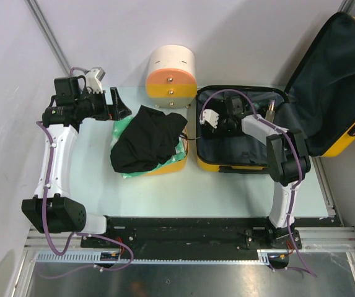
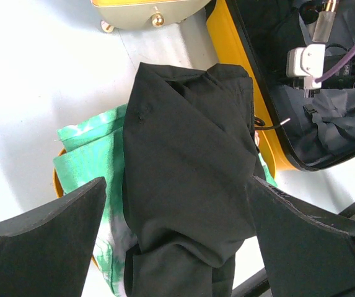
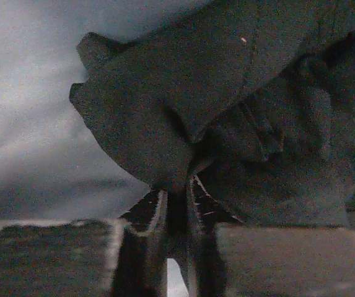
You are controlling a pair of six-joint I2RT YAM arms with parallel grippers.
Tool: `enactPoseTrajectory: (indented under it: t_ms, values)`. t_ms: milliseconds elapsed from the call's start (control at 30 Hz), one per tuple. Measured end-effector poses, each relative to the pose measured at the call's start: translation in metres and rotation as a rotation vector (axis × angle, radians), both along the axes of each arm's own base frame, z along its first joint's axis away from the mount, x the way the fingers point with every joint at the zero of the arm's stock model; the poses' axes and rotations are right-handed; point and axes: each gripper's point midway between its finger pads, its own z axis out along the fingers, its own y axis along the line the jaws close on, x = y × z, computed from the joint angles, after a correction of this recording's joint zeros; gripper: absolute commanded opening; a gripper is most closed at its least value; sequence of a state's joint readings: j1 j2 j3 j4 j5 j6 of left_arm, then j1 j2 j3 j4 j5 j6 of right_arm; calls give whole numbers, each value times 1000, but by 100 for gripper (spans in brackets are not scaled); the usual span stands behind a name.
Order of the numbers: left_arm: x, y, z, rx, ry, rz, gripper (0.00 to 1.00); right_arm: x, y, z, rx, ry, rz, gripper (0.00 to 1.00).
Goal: Open, take out, and arrange the luggage
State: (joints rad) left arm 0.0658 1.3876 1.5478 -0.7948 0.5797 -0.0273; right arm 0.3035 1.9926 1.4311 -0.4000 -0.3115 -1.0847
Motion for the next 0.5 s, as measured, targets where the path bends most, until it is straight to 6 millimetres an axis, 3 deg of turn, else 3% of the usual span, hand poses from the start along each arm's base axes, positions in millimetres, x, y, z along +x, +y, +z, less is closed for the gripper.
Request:
enactPoseTrajectory:
  t_ms: [200,300,500]
  values:
    - [0,0,0,0,1,0,98,0,1,4,31,24,-59,0]
    - [0,0,0,0,0,0,98,-5,-2,17,100,108,-115,0]
    - [0,0,0,0,1,0,98,9,-22,100,411,253,-307,0]
